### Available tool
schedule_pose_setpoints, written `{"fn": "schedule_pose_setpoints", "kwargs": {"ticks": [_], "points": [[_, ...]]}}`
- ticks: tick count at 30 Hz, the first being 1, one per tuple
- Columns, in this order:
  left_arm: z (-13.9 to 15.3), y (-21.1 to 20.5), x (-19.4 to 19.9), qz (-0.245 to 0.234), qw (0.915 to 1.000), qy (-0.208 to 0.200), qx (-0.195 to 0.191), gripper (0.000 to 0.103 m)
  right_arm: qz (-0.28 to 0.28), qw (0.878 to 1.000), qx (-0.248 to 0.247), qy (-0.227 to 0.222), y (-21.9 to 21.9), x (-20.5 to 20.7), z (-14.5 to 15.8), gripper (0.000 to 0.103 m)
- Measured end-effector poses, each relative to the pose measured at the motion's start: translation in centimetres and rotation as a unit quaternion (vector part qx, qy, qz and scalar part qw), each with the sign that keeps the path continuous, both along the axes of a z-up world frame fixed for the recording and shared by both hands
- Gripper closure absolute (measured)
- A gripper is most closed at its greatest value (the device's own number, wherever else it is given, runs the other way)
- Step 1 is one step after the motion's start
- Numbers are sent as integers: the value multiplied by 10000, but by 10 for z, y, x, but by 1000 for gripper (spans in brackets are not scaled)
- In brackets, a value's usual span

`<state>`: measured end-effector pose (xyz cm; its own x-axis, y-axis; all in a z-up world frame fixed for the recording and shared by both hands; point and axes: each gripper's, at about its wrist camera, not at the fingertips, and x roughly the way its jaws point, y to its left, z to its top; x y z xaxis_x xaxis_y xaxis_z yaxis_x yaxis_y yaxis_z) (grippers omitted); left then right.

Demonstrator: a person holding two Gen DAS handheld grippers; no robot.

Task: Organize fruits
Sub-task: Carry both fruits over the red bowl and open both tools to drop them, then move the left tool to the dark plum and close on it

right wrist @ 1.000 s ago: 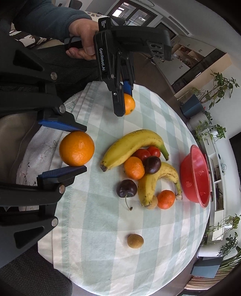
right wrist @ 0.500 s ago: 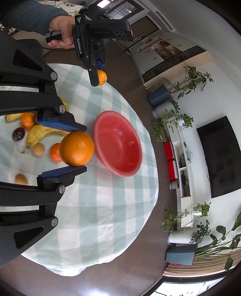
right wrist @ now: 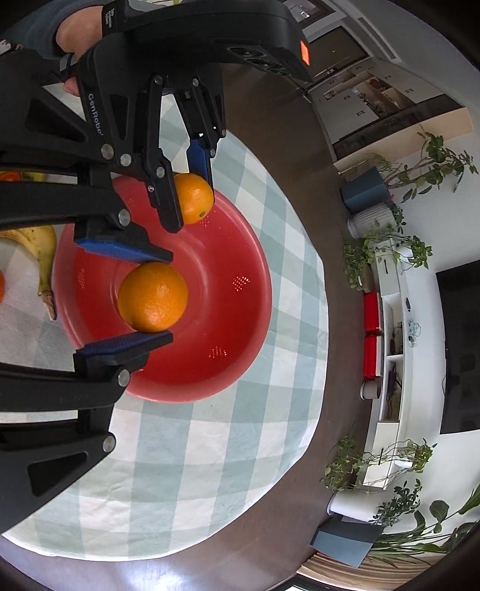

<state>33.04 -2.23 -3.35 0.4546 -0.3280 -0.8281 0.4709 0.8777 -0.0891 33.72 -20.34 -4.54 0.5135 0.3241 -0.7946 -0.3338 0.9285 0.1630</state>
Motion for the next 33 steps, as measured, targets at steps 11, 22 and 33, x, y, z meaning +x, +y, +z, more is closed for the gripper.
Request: {"fn": "schedule_pose_setpoints", "kwargs": {"ticks": [11, 22, 33], "points": [[-35, -10, 4, -100, 9994, 54, 321, 66, 58, 9979, -637, 99, 9, 9, -29, 63], [-14, -2, -10, 89, 9995, -203, 230, 51, -94, 9986, -525, 16, 2, 2, -23, 63], [32, 33, -94, 333, 9954, -632, -645, 0, -380, 9952, 702, -568, -57, -90, 41, 16]]}}
